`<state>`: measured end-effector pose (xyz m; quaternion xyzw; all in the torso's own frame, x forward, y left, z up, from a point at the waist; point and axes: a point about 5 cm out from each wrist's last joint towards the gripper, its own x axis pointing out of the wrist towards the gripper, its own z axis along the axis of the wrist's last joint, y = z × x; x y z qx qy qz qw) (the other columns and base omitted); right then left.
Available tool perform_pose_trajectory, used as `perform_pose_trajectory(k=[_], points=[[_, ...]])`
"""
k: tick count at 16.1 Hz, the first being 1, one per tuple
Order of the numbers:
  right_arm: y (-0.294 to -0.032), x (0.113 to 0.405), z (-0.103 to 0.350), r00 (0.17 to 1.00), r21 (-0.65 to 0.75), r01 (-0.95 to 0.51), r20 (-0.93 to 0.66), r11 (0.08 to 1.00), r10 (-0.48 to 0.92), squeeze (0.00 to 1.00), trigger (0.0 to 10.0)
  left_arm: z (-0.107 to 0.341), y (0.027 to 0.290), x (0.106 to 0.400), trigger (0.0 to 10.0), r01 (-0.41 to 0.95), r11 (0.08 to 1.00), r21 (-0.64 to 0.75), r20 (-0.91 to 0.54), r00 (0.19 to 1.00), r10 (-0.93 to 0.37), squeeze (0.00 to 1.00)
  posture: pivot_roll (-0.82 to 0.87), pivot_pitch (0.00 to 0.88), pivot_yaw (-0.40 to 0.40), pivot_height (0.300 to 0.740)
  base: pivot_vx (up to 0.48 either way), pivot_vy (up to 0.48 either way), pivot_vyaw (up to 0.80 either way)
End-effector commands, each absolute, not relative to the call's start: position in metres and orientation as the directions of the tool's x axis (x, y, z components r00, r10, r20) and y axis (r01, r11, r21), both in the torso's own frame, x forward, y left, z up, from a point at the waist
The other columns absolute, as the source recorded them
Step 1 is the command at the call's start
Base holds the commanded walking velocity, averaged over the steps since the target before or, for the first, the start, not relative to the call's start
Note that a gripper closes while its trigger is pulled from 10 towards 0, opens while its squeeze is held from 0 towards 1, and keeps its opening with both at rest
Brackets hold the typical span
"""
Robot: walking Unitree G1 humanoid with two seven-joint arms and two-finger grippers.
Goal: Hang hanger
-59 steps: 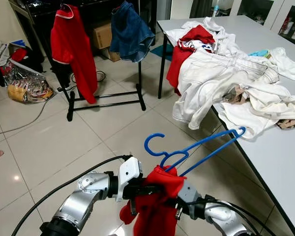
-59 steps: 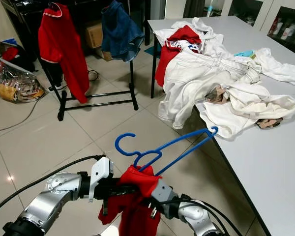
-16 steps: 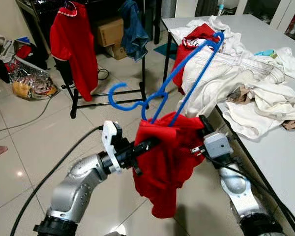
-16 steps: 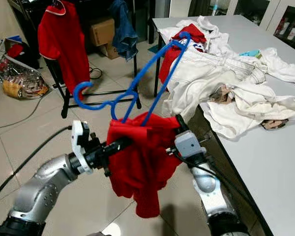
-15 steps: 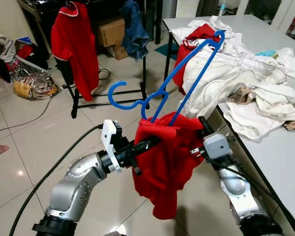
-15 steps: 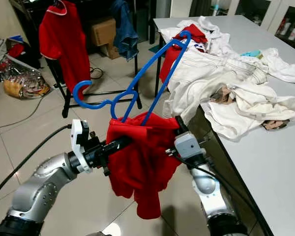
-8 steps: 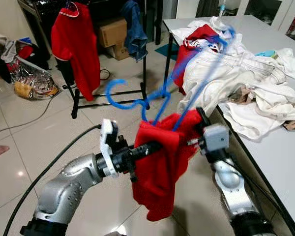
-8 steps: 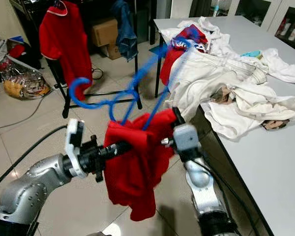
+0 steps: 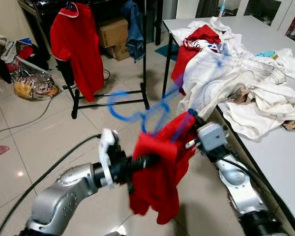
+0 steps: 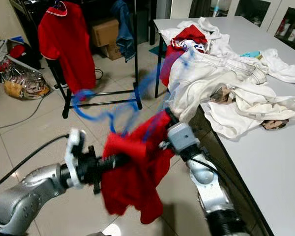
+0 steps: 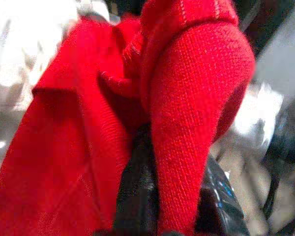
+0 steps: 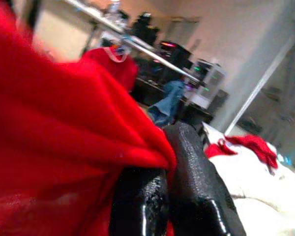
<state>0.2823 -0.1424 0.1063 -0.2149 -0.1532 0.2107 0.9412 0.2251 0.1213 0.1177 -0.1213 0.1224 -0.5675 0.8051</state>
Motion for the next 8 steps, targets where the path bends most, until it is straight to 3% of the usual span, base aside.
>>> perform_pose_trajectory(k=[1,4,8], points=[[-0.161,0.286,0.118,0.885,-0.507,-0.25,0.226,0.825,0.408,0.0,10.0,0.101,0.125,0.215,10.0,0.9,0.299,-0.317,-0.178,0.253,-0.951,0.0,-0.13,0.0,0.048,0.74,0.0,0.0,0.0],[-0.157,0.277,0.121,0.842,-0.614,-0.229,0.265,0.755,0.471,0.0,10.0,0.103,0.13,0.213,10.0,0.899,0.294,-0.325,-0.182,0.246,-0.952,0.0,-0.13,0.0,0.049,0.74,0.0,0.0,0.0],[-0.169,0.272,0.12,0.865,-0.748,-0.001,0.332,0.664,0.376,0.0,10.0,0.101,0.134,0.212,10.0,0.899,0.302,-0.316,-0.17,0.259,-0.951,0.0,-0.12,0.0,0.049,0.74,0.0,0.0,0.0]])
